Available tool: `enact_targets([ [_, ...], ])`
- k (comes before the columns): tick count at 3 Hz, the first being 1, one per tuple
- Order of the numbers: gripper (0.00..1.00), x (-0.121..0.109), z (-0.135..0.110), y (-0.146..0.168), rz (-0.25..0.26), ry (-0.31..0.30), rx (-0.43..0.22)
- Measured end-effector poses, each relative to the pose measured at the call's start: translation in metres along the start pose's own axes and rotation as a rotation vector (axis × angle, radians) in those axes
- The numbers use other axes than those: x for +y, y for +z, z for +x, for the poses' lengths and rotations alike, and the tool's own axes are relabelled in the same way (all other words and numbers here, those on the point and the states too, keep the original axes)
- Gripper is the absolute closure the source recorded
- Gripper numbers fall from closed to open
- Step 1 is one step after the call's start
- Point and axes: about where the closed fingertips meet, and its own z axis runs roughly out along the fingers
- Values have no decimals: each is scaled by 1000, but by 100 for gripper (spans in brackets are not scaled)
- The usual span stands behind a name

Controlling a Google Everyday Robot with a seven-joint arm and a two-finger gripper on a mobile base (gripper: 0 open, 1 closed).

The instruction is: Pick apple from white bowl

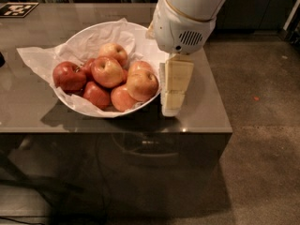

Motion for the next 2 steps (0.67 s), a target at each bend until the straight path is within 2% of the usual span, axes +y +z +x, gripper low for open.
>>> enact_targets([
  [1,0,-18,-5,16,-12,67,-40],
  [2,0,-24,-11,42,-70,125,-77],
])
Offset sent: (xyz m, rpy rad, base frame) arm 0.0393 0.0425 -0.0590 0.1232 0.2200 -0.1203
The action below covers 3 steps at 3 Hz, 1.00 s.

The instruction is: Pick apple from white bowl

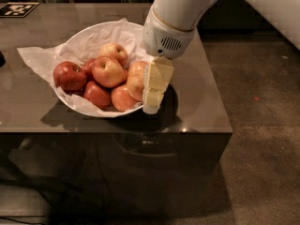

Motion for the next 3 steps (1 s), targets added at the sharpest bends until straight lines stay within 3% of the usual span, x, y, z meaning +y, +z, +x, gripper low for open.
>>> enact_targets([
  [1,0,0,0,1,-1,3,-1],
  [3,0,-7,13,4,49,60,23],
])
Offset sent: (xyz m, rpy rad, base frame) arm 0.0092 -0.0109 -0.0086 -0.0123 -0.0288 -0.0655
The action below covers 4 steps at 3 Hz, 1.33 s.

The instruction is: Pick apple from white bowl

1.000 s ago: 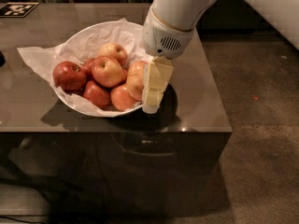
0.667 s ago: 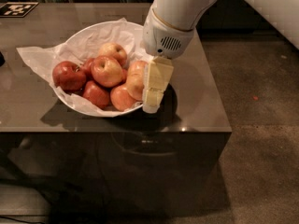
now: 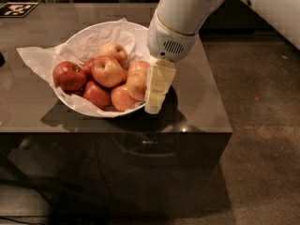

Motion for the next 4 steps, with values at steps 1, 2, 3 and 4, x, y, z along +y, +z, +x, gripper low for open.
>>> enact_targets([
  [1,0,-7,-3,-1,7,-20,19],
  [2,0,-7,-3,-1,6,-20,19],
  [3,0,-8,-6,17,-41,-7,3],
  [4,0,-11,-5,36,-90,10,-1],
])
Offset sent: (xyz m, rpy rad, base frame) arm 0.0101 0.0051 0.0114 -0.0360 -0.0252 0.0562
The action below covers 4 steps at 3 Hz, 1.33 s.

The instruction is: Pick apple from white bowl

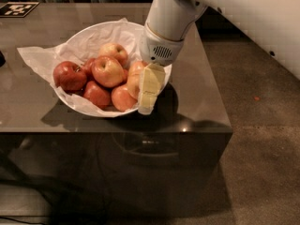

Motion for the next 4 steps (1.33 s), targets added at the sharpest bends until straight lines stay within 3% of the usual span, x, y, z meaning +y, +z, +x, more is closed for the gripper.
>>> enact_targets([
  [1,0,-5,-4,10,-45,-15,-16],
  [4,0,2,-20,-10,-15,-32,8],
])
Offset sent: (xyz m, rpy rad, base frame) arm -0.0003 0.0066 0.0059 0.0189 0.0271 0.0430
